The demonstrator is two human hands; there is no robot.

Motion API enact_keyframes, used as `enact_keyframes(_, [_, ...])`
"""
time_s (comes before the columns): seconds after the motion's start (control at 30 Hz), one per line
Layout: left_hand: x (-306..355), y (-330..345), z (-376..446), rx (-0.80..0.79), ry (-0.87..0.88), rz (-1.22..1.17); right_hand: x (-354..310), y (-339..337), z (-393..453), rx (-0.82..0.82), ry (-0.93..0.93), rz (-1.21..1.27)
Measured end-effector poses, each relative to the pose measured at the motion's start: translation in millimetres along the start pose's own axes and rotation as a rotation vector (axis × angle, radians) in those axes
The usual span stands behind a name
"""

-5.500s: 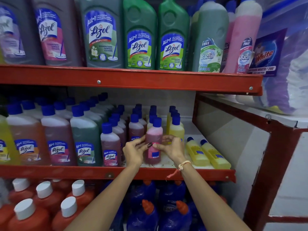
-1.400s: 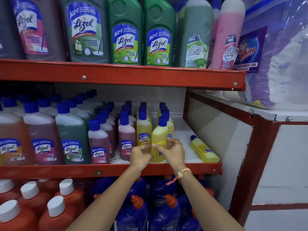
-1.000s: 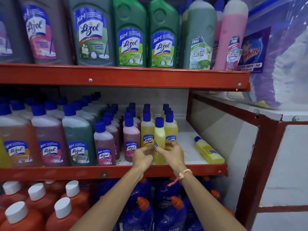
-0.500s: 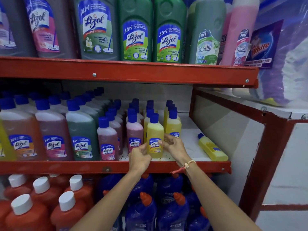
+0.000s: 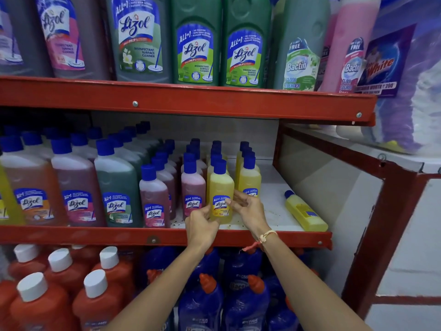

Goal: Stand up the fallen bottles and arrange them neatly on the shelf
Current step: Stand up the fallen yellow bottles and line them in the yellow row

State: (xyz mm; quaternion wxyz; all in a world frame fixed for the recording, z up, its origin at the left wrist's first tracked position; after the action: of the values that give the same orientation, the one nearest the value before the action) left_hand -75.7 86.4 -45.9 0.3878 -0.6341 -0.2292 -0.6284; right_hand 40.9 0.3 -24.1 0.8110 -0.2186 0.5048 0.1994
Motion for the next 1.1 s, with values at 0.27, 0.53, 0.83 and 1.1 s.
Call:
enact_keyframes(0.27, [17.8,20.0,-23.6,0.073,0.023,0.011,-2.7,-43.9,-3.8,0.178,-0.006,-0.249])
enact_keyframes(0.53, [37.5,119.2,0.5,-0.234,-0.187,-0.083,8.3,-161.9,14.0,0.373,0.275,-0.905])
enact_keyframes(0.83, [31.9,196.0,31.9,-0.287,-0.35,0.053,41.0,-199.5,38.2,0.044,0.536,-0.673])
enact_keyframes(1.1, [38.6,162.9,21.6,-0.337,-0.339,0.023,45.1,-183.1,25.0,0.023,0.667,-0.054])
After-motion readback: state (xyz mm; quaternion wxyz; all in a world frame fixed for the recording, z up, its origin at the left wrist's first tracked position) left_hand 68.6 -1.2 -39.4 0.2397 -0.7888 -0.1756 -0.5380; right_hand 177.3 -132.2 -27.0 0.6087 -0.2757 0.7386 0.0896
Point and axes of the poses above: each hand's wrist, its own z-axis towards the middle knuckle, its own y-axis out of the palm, x = y × z, the point moved 4 cm from there along z, towards the middle knuckle, and after that the axes turned 6 degrees about -y, right-handed, at the moved point
